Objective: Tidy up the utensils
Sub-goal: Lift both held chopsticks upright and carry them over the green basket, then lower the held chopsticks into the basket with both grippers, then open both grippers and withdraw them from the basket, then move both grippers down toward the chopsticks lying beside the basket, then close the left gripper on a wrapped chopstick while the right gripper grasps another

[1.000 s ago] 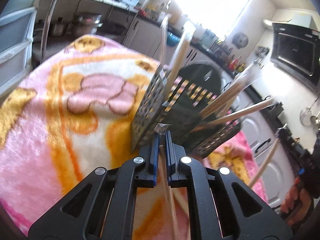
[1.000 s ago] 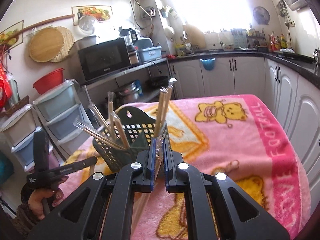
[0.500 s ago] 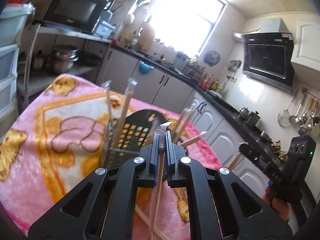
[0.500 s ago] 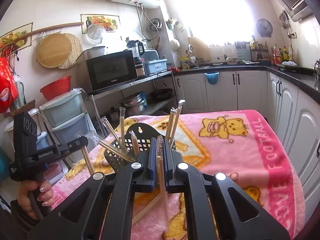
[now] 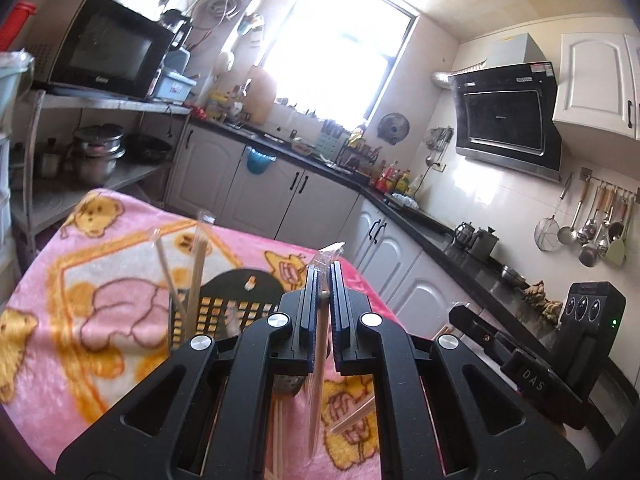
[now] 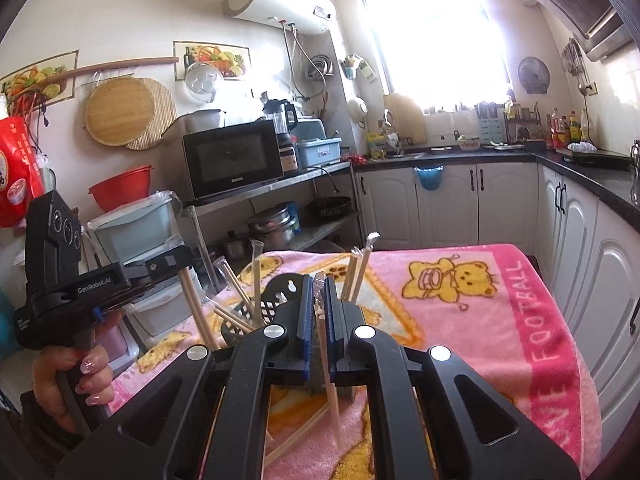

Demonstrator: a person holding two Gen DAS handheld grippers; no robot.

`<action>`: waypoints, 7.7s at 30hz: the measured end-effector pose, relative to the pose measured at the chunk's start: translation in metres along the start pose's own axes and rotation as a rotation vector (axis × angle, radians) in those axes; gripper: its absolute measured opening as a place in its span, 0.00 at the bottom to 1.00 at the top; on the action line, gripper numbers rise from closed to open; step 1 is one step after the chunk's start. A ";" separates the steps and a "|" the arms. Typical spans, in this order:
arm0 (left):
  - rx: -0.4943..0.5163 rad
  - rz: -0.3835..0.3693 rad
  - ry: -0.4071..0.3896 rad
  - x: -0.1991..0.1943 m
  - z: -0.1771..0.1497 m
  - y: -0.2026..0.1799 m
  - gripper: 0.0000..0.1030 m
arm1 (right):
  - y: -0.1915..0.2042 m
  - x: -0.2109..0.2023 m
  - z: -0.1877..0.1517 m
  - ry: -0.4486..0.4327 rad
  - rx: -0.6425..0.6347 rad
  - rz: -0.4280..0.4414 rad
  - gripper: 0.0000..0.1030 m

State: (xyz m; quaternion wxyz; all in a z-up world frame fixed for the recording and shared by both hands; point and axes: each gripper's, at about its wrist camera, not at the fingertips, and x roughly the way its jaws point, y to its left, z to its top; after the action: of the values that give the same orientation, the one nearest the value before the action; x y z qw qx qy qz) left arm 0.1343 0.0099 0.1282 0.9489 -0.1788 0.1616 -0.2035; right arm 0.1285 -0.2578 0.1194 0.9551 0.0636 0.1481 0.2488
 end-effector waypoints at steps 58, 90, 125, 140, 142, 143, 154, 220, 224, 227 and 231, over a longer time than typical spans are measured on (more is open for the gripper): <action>0.107 0.144 -0.176 0.061 0.081 0.008 0.03 | 0.023 0.061 0.092 -0.198 -0.139 0.040 0.05; 0.050 0.153 -0.118 0.084 0.016 0.036 0.03 | -0.003 0.095 0.025 -0.038 -0.067 -0.014 0.06; 0.024 0.154 -0.019 0.034 0.003 0.021 0.58 | -0.011 0.055 -0.003 0.055 -0.014 -0.038 0.38; 0.019 0.167 0.018 0.007 -0.012 0.019 0.78 | -0.006 0.032 -0.016 0.070 -0.033 -0.042 0.53; 0.020 0.172 0.029 0.006 -0.016 0.020 0.88 | -0.006 0.029 -0.019 0.077 -0.034 -0.043 0.54; 0.019 0.175 0.031 0.004 -0.018 0.020 0.90 | -0.006 0.029 -0.021 0.081 -0.036 -0.044 0.55; 0.000 0.208 0.084 0.000 -0.038 0.032 0.90 | 0.000 0.033 -0.039 0.141 -0.052 -0.036 0.58; -0.133 0.396 0.470 0.080 -0.142 0.127 0.18 | -0.020 0.177 -0.142 0.631 0.088 -0.065 0.39; -0.175 0.366 0.462 0.077 -0.141 0.139 0.15 | -0.016 0.179 -0.143 0.629 0.050 -0.080 0.30; -0.208 0.346 0.456 0.072 -0.141 0.151 0.12 | -0.019 0.178 -0.143 0.625 0.070 -0.064 0.20; -0.249 0.323 0.447 0.061 -0.144 0.157 0.08 | -0.024 0.172 -0.142 0.610 0.112 -0.038 0.15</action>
State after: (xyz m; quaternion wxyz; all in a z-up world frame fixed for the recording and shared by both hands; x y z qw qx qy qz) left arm 0.1840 0.0769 -0.0769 0.8807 -0.2166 0.4165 -0.0627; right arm 0.2376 -0.1869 -0.0632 0.8661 0.0356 0.4423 0.2301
